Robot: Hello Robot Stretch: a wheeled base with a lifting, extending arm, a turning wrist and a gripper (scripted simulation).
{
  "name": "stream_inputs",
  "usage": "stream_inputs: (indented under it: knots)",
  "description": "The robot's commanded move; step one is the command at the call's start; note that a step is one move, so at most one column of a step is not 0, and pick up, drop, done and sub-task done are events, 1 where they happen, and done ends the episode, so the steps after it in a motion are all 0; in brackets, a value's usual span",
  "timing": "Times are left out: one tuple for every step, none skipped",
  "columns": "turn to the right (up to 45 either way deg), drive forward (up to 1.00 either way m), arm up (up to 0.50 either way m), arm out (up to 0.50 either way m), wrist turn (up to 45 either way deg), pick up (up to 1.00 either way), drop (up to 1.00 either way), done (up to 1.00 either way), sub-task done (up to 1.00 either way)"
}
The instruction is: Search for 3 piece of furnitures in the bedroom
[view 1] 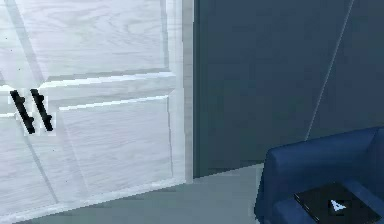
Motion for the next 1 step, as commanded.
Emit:
stream_inputs:
  knots:
    - [0.0,0.05,0.00,0.00,0.0,0.00,0.00,0.00,0.00]
